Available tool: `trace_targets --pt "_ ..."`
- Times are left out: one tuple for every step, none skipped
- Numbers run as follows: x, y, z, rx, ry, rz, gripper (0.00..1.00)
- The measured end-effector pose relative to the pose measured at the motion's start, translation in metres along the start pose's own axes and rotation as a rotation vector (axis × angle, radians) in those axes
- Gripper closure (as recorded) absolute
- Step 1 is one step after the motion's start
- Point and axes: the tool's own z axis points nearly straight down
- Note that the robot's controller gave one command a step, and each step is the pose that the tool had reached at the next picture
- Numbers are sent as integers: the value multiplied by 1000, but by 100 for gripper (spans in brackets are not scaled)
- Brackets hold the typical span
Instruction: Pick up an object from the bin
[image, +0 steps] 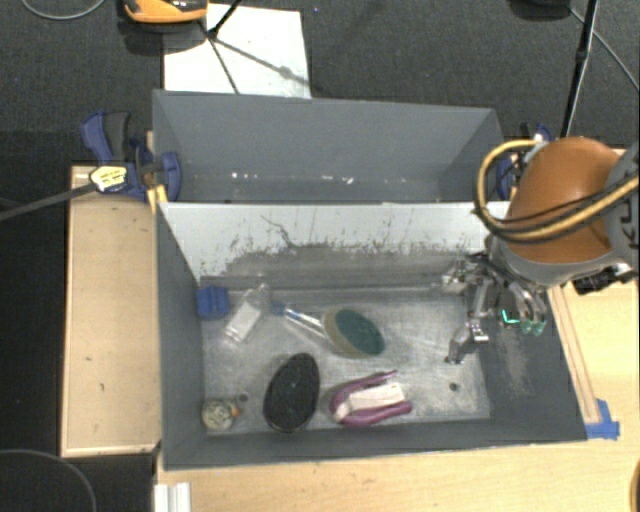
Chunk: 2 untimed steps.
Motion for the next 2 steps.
trace_targets --pt "-12 50 90 -2 -2 -2 0" --pt "-10 120 89 -2 -8 -114 0"
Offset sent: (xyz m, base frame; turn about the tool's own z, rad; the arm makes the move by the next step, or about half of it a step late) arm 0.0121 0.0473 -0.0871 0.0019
